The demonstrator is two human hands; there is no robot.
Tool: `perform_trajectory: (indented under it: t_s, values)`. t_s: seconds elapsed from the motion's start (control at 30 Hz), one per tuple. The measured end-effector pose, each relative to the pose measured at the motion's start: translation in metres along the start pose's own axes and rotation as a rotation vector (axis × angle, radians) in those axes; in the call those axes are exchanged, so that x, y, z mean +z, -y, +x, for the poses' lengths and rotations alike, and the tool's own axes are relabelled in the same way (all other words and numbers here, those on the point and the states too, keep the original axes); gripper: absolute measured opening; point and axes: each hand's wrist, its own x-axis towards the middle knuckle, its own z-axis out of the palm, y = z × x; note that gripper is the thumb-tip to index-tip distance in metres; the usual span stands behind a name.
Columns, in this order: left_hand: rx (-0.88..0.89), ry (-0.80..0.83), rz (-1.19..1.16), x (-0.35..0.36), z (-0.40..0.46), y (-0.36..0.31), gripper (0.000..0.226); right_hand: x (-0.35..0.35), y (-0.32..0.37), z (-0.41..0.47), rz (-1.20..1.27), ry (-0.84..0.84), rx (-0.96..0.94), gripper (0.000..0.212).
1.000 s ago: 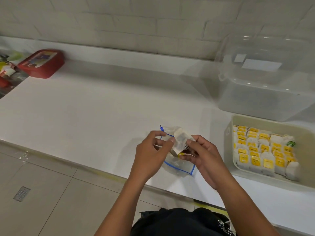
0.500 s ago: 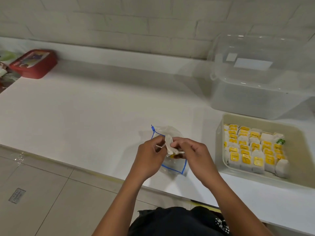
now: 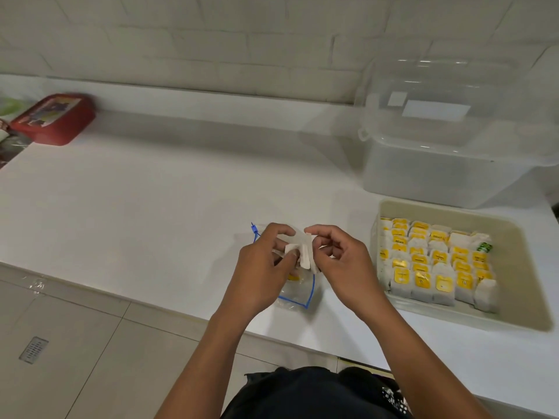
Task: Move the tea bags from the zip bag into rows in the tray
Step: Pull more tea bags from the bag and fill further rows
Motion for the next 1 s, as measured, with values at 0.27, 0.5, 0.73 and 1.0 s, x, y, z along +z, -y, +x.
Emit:
perform_trajectory:
  t_s: [0.27, 0.5, 0.73, 1.0]
  values:
    - [-0.047, -0.016, -0.130, 0.023, 0.001, -0.011, 0.013, -0.020, 0.003, -0.004, 0.163, 0.067, 0.042, 0.027]
    - [-0.080, -0.007, -0.230, 0.052, 0.004, -0.029, 0.009, -0.050, 0.011, -0.009, 0.254, 0.020, 0.087, 0.021]
    - [-0.040, 0.002, -0.338, 0.084, 0.009, -0.053, 0.013, -0.096, 0.010, -0.014, 0.359, -0.069, 0.127, 0.030]
    - [0.100, 0.189, -0.334, 0.128, 0.021, -0.075, 0.019, -0.161, 0.009, -0.024, 0.484, -0.068, 0.103, 0.013]
